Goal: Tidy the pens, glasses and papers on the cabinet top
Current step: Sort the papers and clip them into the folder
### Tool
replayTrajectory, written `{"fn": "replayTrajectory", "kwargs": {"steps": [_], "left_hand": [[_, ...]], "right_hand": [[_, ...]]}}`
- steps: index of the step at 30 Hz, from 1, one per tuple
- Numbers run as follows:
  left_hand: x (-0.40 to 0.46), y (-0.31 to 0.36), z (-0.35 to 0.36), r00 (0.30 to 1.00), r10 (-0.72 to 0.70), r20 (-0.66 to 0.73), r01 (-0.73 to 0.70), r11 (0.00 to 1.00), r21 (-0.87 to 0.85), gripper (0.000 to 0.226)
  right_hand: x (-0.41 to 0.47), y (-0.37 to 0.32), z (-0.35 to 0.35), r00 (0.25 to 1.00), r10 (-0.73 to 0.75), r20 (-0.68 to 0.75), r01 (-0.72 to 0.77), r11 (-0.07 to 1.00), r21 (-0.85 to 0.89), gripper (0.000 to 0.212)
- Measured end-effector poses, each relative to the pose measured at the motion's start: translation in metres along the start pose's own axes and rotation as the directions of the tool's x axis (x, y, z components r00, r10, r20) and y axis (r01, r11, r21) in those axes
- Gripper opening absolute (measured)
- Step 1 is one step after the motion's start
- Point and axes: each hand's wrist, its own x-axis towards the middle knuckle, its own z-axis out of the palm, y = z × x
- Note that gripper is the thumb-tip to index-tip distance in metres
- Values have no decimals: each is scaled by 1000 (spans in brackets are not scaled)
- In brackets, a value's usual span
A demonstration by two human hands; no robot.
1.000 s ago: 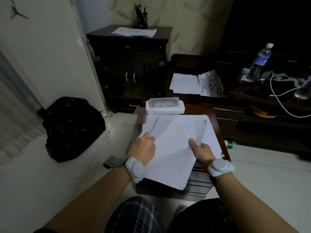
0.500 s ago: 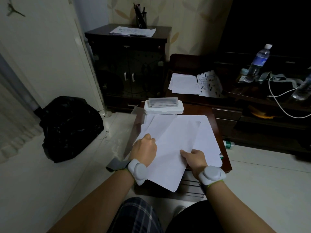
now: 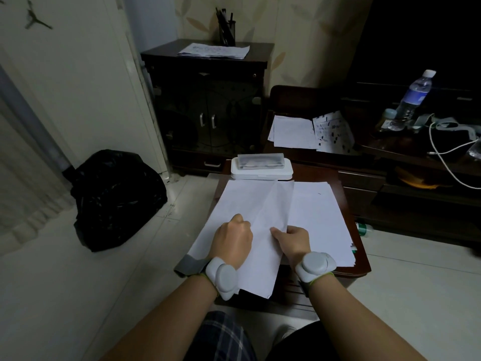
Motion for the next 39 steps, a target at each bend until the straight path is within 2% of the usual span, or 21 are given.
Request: {"fn": "replayTrajectory", "kwargs": {"steps": [5,8,12,14,17,23,33,39], "left_hand": [[-2,2,1,1000,-13,19,13,1000,-16,58],[1,6,1,1000,-12,18,13,999,-32,55],[3,11,-2,997,-60,45,61,998,-30,30],[3,11,-1,997,-68,33,69,997,-30,26],[2,11,-1,998,-64,18,65,996,-66,25],[3,11,-3,996,-83,-38,78,989,-124,26],[2,10,-5,994,-79,-78,62,978,-199,26],[1,14,-10,990,-81,-112,54,974,-222,23]], "right_hand": [[5,2,12,998,-47,-44,49,998,44,51],[0,-6,16,998,-61,-22,62,998,13,30],[5,-7,19,995,-97,-3,97,995,-31,43],[7,-7,21,996,-89,-2,89,995,-50,43],[7,-9,26,998,-66,18,66,996,-54,32],[11,-11,35,997,-61,38,63,997,-54,62],[4,-16,43,993,-102,67,106,992,-66,68],[-1,-20,47,993,-87,82,92,994,-62,59]]}}
